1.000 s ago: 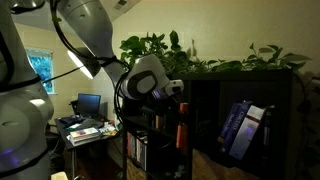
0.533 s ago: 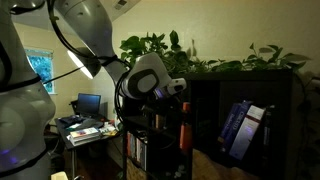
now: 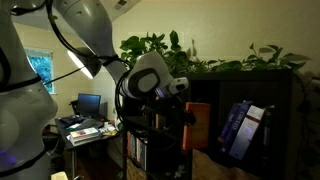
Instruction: Move the orange book to the right shelf
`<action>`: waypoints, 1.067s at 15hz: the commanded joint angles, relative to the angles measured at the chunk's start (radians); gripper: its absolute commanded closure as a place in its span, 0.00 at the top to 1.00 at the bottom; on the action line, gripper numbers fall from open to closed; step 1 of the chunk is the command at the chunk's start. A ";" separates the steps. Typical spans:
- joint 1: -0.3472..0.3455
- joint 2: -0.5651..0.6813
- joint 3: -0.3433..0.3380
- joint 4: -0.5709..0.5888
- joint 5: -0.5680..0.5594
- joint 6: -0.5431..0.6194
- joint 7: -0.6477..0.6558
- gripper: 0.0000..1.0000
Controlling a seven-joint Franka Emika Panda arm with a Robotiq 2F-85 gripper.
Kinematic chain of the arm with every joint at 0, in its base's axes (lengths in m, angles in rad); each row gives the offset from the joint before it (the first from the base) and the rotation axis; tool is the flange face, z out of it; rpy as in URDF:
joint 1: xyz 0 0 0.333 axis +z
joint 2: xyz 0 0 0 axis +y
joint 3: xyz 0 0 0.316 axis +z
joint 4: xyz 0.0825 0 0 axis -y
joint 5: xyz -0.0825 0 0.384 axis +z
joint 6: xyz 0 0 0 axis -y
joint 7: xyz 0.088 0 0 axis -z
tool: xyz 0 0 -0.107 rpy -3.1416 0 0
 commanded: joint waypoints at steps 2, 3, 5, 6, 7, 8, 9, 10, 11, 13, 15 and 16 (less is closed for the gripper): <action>-0.039 -0.045 0.030 0.006 -0.016 -0.020 0.022 0.10; -0.041 -0.044 0.032 0.008 -0.015 -0.020 0.022 0.10; -0.046 -0.039 0.037 0.015 -0.017 -0.018 0.023 0.10; -0.049 -0.036 0.037 0.021 -0.018 -0.018 0.023 0.10; -0.051 -0.034 0.037 0.024 -0.017 -0.019 0.022 0.10; -0.057 -0.033 0.039 0.026 -0.018 -0.019 0.022 0.10; -0.063 -0.032 0.043 0.028 -0.020 -0.018 0.022 0.10; -0.072 -0.029 0.046 0.029 -0.023 -0.018 0.023 0.10; -0.076 -0.028 0.047 0.031 -0.021 -0.018 0.022 0.10; -0.089 -0.026 0.053 0.033 -0.023 -0.018 0.021 0.10; -0.101 -0.024 0.056 0.034 -0.022 -0.018 0.021 0.10; -0.105 -0.023 0.057 0.035 -0.020 -0.019 0.020 0.10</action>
